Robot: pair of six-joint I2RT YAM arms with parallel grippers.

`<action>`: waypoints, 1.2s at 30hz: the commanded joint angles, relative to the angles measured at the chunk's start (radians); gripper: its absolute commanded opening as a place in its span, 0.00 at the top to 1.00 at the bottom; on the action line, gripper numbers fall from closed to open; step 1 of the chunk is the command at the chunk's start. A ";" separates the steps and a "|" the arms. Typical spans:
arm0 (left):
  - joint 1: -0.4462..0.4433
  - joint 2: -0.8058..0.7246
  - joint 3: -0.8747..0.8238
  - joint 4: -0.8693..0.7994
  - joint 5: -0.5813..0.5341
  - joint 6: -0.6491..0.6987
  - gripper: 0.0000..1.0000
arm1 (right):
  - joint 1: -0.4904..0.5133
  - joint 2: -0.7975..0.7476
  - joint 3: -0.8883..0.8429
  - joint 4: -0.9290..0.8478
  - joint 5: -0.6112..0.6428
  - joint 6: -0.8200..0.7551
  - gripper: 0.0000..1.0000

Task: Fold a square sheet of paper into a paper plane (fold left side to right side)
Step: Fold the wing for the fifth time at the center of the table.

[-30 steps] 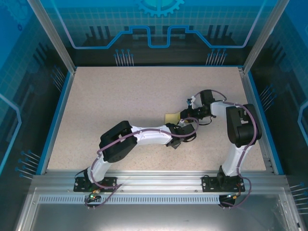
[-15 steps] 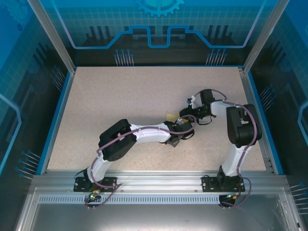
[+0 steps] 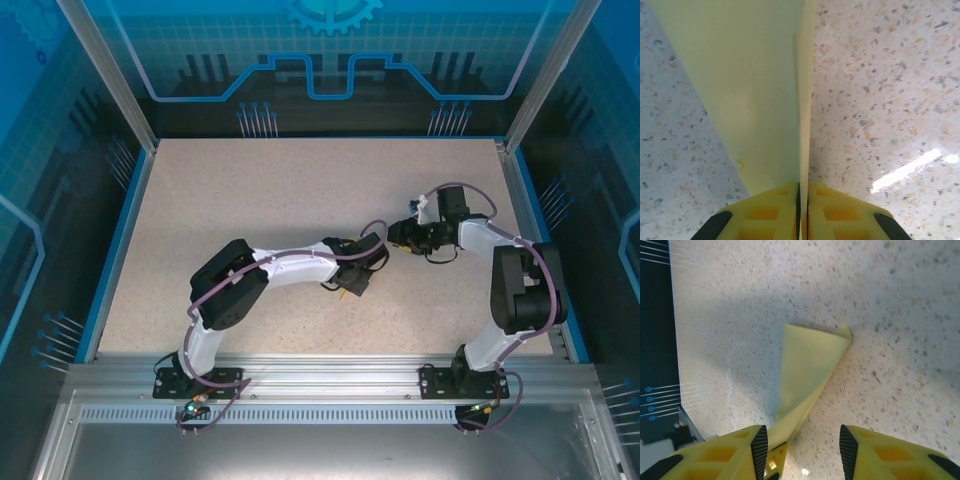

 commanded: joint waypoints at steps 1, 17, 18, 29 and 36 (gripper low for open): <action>0.024 -0.044 -0.038 0.049 0.130 -0.020 0.87 | -0.010 -0.024 -0.049 -0.002 -0.010 -0.009 0.55; 0.173 -0.153 -0.279 0.310 0.413 -0.126 0.89 | 0.101 0.010 -0.165 0.205 -0.056 0.102 0.53; 0.180 -0.158 -0.291 0.328 0.427 -0.132 0.89 | 0.114 0.016 -0.162 0.213 -0.052 0.114 0.53; 0.252 -0.188 -0.402 0.489 0.539 -0.210 0.91 | 0.246 0.096 -0.082 0.252 0.042 0.204 0.53; 0.275 -0.200 -0.443 0.539 0.563 -0.238 0.92 | 0.301 0.178 0.002 0.252 0.067 0.242 0.54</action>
